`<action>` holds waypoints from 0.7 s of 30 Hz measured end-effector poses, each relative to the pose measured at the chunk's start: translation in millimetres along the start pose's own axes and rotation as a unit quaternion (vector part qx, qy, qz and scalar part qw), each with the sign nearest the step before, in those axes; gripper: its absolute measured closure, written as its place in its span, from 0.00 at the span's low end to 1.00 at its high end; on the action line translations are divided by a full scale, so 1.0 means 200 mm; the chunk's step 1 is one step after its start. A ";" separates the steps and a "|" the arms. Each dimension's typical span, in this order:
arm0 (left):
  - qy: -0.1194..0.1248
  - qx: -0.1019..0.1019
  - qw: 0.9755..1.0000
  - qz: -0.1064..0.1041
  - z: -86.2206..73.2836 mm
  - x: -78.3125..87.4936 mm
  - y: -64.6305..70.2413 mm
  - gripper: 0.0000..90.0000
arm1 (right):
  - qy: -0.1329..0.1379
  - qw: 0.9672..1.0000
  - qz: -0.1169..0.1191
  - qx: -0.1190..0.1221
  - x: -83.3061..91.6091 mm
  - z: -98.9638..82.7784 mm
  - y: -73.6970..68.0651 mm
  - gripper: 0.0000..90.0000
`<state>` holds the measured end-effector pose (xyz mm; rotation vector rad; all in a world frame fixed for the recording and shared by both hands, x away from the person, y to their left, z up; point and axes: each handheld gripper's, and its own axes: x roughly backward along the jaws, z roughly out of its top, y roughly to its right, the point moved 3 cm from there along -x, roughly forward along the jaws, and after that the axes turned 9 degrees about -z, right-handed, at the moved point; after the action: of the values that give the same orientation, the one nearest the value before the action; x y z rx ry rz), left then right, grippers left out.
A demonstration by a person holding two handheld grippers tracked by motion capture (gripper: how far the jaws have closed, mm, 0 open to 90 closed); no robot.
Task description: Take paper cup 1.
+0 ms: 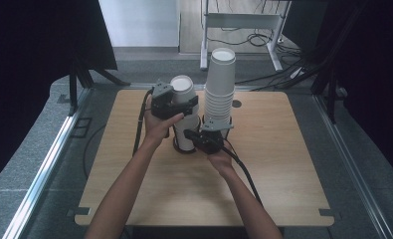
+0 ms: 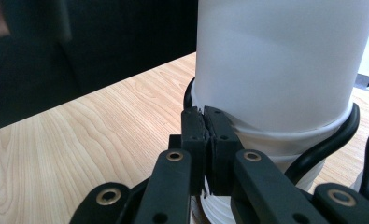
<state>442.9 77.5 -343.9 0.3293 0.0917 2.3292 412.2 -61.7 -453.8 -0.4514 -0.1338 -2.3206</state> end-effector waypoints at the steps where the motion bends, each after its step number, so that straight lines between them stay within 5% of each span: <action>1: 0.004 -0.002 1.000 0.000 0.02 0.01 0.01 0.18 | 0.000 1.000 0.000 0.000 0.00 0.00 0.00 0.97; 11: 0.041 -0.025 0.999 -0.006 0.17 0.14 0.07 0.18 | -0.002 1.000 0.000 -0.004 0.00 0.00 0.00 0.97; 21: 0.048 -0.047 0.997 -0.026 0.20 0.27 0.13 0.18 | -0.006 1.000 -0.003 -0.001 0.01 0.00 0.00 0.96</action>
<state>398.9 95.5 -288.7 0.1670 0.0359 2.2895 411.0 -62.5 -452.8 -0.4661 -0.1394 -2.3238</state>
